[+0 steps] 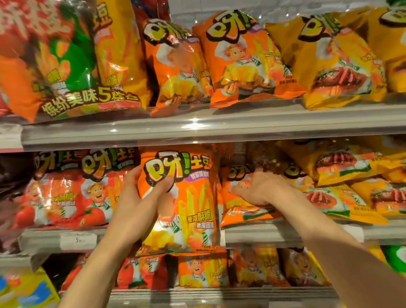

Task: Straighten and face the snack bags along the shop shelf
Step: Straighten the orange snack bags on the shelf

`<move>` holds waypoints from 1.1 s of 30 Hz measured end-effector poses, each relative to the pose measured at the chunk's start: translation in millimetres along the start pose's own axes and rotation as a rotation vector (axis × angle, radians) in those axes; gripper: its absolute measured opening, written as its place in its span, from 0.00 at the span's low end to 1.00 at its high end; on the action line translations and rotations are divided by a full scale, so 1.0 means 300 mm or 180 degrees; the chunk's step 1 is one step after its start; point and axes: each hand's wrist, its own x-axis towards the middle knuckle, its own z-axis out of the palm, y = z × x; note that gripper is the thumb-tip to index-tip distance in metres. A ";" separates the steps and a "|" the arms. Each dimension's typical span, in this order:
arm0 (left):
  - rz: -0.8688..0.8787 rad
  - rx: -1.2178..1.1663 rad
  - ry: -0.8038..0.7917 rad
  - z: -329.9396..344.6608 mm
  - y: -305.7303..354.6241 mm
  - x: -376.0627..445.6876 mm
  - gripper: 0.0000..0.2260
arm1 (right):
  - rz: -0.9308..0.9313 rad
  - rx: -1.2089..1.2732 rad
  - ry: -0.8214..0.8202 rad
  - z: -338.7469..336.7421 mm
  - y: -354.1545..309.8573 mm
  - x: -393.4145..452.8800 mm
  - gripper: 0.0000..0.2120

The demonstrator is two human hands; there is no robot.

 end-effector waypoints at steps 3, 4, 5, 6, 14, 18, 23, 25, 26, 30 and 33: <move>-0.0011 -0.0031 -0.0030 0.000 0.000 0.003 0.31 | 0.0006 0.0089 0.0187 -0.001 0.012 0.014 0.45; -0.0024 -0.0045 -0.0045 0.000 -0.005 0.005 0.33 | 0.0018 0.0150 0.0265 0.000 0.020 0.014 0.42; -0.0029 -0.0023 -0.0053 0.000 -0.009 0.007 0.35 | 0.0032 0.0221 0.0337 0.002 0.028 0.015 0.40; -0.0030 0.0022 -0.0063 0.000 -0.013 0.011 0.37 | 0.0034 0.0316 0.0400 0.004 0.037 0.015 0.37; -0.0080 0.0115 -0.0083 -0.005 -0.037 0.043 0.35 | 0.0117 0.1203 0.0853 -0.022 0.091 0.022 0.30; -0.0106 0.0131 -0.0007 0.001 -0.031 0.047 0.37 | -0.0048 0.1368 0.1466 0.005 0.065 0.007 0.26; -0.0111 0.0163 0.0032 0.010 -0.021 0.053 0.33 | -0.0324 0.0638 0.1678 0.089 -0.017 0.011 0.29; -0.0096 0.0159 0.0024 0.013 -0.015 0.055 0.32 | -0.0028 0.0649 0.1297 0.107 -0.025 0.032 0.39; -0.0079 0.0149 0.0018 0.012 -0.013 0.054 0.33 | 0.0106 0.0744 0.1123 0.112 -0.024 0.042 0.44; -0.0078 0.0122 -0.0001 0.014 -0.020 0.055 0.29 | 0.0170 0.0908 0.0990 0.120 -0.014 0.064 0.49; -0.0049 0.0134 0.0006 0.019 -0.021 0.054 0.30 | 0.0125 0.1004 0.1266 0.114 -0.024 0.085 0.41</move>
